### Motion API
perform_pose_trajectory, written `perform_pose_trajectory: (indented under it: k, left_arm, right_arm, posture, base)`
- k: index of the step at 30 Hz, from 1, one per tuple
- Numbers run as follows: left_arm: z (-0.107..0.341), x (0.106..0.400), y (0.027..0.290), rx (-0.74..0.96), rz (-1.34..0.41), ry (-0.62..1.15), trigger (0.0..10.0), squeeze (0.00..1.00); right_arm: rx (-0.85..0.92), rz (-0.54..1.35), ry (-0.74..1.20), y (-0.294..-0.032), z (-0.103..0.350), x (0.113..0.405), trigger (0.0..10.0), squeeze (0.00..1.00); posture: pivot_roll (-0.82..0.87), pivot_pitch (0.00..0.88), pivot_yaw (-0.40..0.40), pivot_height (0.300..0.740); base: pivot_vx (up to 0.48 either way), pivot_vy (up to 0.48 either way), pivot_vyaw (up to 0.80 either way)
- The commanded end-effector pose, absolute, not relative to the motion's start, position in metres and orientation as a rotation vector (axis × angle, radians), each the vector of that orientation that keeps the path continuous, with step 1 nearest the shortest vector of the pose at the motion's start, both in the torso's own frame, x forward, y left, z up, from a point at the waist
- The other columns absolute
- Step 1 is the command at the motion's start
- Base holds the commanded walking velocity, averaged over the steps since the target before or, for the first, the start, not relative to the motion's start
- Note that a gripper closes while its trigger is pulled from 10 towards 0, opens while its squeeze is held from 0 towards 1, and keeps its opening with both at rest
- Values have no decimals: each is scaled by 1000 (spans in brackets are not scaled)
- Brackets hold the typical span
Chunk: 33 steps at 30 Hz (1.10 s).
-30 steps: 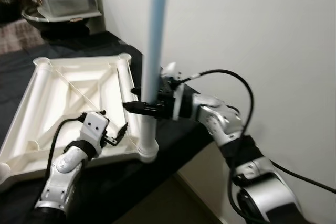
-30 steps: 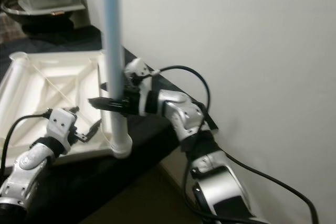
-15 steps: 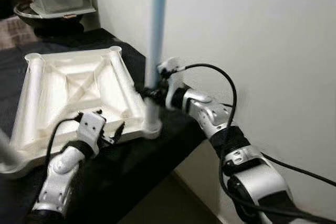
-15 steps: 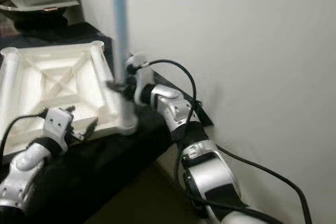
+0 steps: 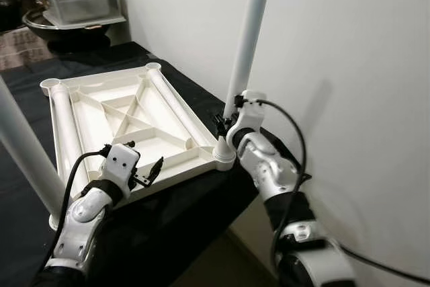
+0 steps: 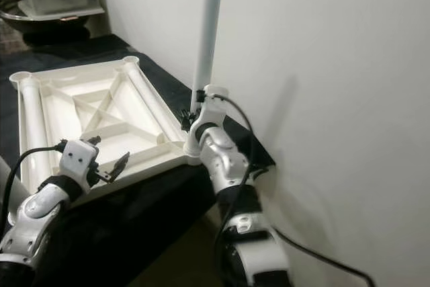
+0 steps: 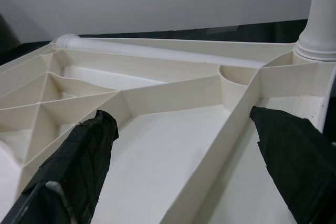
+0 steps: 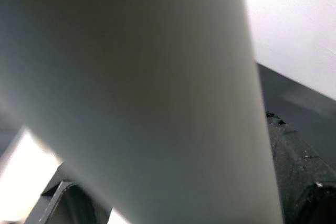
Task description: Building children table
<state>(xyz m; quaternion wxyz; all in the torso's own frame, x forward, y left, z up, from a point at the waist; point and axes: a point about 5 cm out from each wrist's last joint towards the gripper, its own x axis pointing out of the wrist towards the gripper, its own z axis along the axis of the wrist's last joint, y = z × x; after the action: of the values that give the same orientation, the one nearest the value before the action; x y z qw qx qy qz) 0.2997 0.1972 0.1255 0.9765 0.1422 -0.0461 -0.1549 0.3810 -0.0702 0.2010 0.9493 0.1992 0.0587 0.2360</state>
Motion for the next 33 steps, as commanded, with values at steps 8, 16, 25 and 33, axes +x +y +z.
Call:
perform_pose_trajectory:
  k: [8,16,25,33]
  left_arm:
    - [123,298,197,291,-312,-89,10000,0]
    - [124,297,199,296,-306,-92,10000,0]
    - [123,296,200,298,-302,-89,10000,0]
    - [122,297,197,296,-316,-87,10000,0]
  right_arm:
    - [102,1457,-75,-59,235,331,10000,0]
    - [63,1624,-47,-28,224,312,5059,0]
    - [-14,909,264,-44,179,368,0,0]
    - [159,445,363,-67,161,380,10000,0]
  posture:
    - [40,0,-128,740]
    - [56,0,-133,740]
    - [34,0,-128,740]
    - [26,0,-117,740]
  base:
    - [0,0,0]
    - [0,0,0]
    - [0,0,0]
    - [0,0,0]
